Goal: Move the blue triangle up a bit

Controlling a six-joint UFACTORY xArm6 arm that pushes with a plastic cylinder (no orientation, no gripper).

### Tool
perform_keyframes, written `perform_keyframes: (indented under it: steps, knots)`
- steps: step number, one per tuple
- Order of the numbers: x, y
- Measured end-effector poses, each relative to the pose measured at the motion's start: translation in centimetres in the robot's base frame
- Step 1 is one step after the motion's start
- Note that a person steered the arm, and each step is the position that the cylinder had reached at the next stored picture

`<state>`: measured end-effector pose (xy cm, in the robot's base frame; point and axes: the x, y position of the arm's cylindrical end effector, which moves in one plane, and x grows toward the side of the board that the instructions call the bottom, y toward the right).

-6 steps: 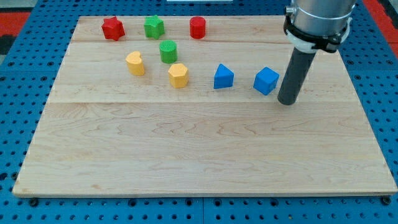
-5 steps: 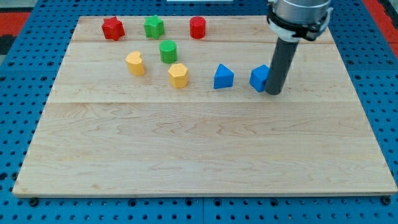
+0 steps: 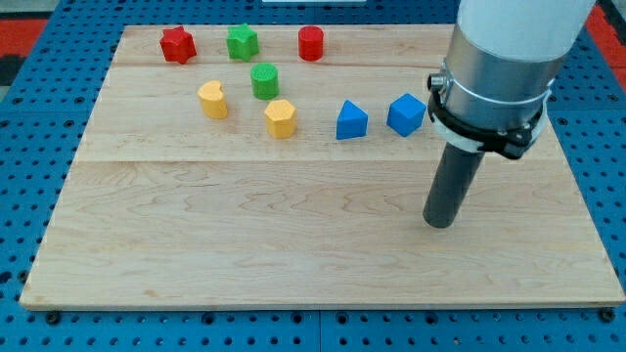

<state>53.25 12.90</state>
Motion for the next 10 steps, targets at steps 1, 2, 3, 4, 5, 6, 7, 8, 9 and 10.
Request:
perform_keyframes:
  steps: [1,2,3,4,5,6,7,8,9,10]
  knots:
    - [1.1,0.0]
    - [1.6,0.0]
    - [1.5,-0.7]
    - [0.8,-5.2]
    - [-1.4,-15.8]
    - [-7.3,-23.9]
    - [-9.5,-23.3]
    - [-8.6,-16.8]
    - [-9.1,-9.7]
    - [-12.0,-9.7]
